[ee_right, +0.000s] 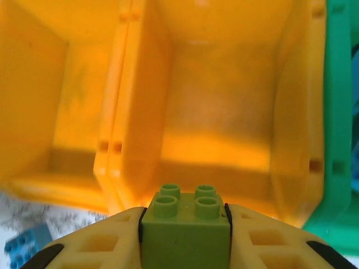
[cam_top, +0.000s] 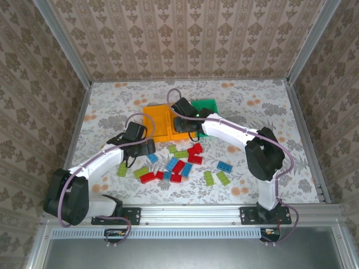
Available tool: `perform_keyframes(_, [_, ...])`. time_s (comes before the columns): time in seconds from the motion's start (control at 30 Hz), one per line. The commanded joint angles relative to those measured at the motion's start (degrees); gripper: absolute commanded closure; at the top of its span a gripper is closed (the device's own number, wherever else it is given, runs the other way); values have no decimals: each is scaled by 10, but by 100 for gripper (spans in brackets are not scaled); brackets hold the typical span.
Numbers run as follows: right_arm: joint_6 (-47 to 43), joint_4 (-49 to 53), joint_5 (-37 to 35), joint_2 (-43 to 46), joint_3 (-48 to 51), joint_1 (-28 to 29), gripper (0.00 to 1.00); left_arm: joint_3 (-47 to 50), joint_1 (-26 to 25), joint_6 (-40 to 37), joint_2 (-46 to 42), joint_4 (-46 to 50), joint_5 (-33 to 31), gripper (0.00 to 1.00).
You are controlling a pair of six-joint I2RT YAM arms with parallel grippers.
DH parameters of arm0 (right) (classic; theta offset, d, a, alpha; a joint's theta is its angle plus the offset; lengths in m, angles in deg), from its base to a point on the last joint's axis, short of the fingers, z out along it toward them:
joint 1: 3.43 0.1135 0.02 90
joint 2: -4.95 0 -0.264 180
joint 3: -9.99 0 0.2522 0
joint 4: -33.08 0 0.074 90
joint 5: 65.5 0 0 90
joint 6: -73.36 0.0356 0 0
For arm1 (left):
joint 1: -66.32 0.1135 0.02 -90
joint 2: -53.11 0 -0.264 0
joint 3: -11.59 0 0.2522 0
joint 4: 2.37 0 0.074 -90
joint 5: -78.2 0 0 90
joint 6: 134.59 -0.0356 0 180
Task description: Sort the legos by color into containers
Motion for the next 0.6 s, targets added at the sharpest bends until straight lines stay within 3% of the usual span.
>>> perform_keyframes(0.0, [-18, 6, -25, -49, -35, -11, 63, 6, -19, 26, 13, -5, 15, 4])
perform_keyframes(0.23, [-22, 17, -36, -94, -82, -25, 54, -16, -39, 35, 59, 5, 34, 6])
perform_keyframes(0.57, [-18, 12, -25, -67, -73, -24, 36, -24, -51, 84, 99, 12, 56, 9])
